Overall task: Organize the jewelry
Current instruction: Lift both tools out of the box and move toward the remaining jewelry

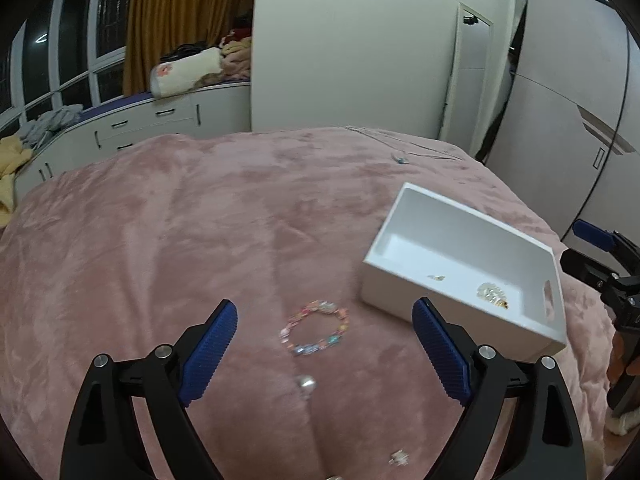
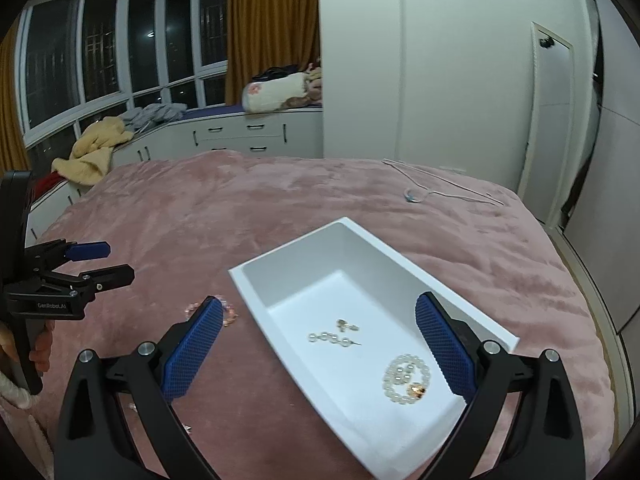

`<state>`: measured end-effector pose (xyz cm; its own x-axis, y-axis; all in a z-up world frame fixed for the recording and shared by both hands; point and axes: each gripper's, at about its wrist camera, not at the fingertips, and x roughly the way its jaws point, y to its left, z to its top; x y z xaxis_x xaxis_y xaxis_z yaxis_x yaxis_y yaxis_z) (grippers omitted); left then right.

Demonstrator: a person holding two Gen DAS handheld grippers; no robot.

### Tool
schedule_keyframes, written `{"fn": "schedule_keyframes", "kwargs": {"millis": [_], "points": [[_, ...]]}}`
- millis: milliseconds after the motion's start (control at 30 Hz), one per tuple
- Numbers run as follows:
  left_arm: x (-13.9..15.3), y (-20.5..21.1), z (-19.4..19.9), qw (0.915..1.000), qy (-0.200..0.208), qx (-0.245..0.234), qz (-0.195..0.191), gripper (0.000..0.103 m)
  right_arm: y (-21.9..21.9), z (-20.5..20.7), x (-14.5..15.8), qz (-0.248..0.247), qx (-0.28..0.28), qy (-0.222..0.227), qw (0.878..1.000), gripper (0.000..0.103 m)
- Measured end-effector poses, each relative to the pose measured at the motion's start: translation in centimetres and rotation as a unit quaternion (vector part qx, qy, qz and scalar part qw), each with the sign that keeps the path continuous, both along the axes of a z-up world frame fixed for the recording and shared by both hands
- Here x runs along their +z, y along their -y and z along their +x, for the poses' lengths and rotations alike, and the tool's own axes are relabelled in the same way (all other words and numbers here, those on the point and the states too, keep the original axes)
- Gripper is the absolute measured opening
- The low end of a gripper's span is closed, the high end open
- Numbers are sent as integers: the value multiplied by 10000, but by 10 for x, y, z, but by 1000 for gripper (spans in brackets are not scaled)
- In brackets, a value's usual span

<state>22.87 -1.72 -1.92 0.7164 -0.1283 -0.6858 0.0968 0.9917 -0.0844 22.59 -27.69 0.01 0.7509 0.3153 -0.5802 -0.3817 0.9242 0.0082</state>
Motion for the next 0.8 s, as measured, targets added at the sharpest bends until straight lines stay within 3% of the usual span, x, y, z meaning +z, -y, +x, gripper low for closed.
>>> {"fn": "schedule_keyframes", "kwargs": {"millis": [400, 800], "points": [[-21, -47, -22, 9995, -164, 280, -54, 91, -72, -37, -15, -302, 1053, 132, 9939, 93], [-58, -62, -14, 9984, -273, 475, -154, 91, -117, -73, -89, -834, 2327, -232, 9687, 78]]}}
